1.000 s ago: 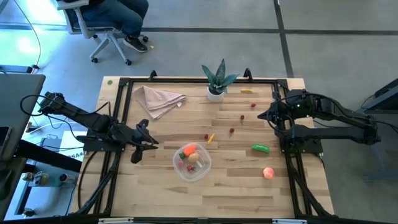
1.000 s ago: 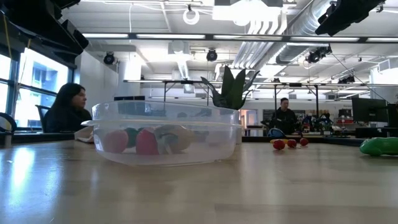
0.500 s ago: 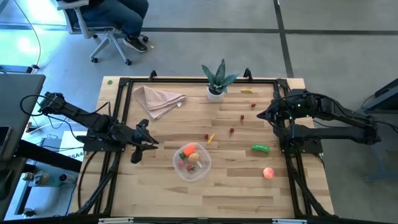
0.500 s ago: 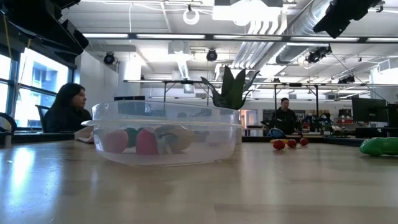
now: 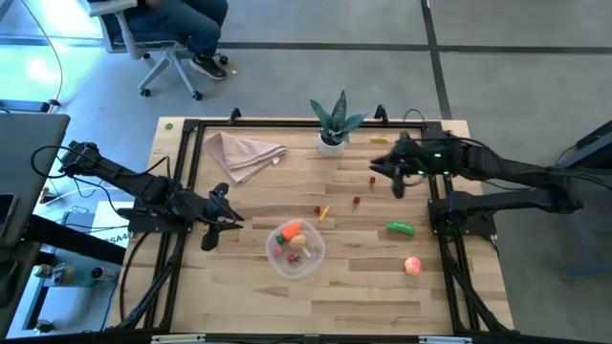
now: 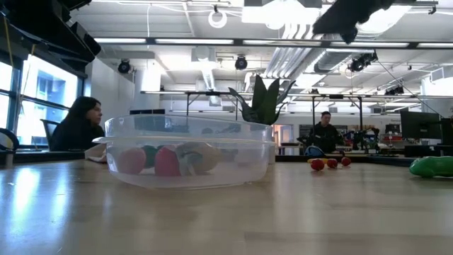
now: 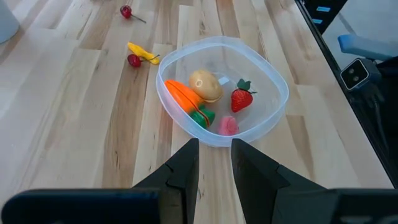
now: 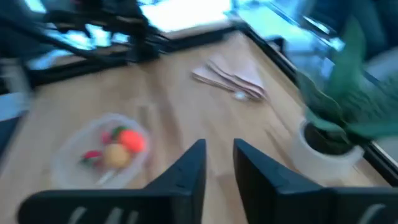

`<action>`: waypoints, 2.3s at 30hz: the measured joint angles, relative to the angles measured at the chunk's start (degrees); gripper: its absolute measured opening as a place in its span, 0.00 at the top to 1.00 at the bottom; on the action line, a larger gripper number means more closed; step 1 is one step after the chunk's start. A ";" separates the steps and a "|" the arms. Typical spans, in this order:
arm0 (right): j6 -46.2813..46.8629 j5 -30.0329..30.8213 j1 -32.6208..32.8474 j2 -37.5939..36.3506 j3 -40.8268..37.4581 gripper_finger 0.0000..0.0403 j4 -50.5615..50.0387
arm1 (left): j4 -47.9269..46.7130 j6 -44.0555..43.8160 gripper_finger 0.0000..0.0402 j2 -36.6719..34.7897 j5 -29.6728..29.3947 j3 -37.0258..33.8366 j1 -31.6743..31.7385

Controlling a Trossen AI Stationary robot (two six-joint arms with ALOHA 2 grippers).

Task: Pick and placing Produce into tupperware
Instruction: Put the cherry into the transparent container

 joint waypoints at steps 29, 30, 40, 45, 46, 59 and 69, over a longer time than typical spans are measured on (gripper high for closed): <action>24.81 3.80 -0.35 31.68 12.35 0.72 -33.95 | 0.01 -0.02 0.79 -0.02 -0.04 0.00 0.00; 25.07 2.51 -0.51 32.08 10.75 0.72 -32.94 | 0.02 -0.02 0.79 -0.02 -0.05 0.00 0.00; 22.69 -11.50 -0.70 37.63 2.73 0.72 -15.48 | 0.02 -0.02 0.79 -0.02 -0.07 0.00 0.00; 23.36 -11.13 -0.73 41.24 3.94 0.72 -12.91 | 0.02 -0.02 0.79 -0.02 -0.05 0.00 0.00; 23.36 -11.12 -0.75 41.74 4.12 0.71 -12.81 | 0.02 -0.02 0.79 -0.02 -0.07 0.00 0.00; 29.88 -2.61 -0.73 43.68 4.50 0.52 -11.76 | 0.02 -0.02 0.79 -0.02 -0.04 0.00 0.00; 37.20 -2.14 -0.72 43.88 4.50 0.51 -11.47 | 0.01 -0.02 0.79 -0.02 -0.04 0.00 0.00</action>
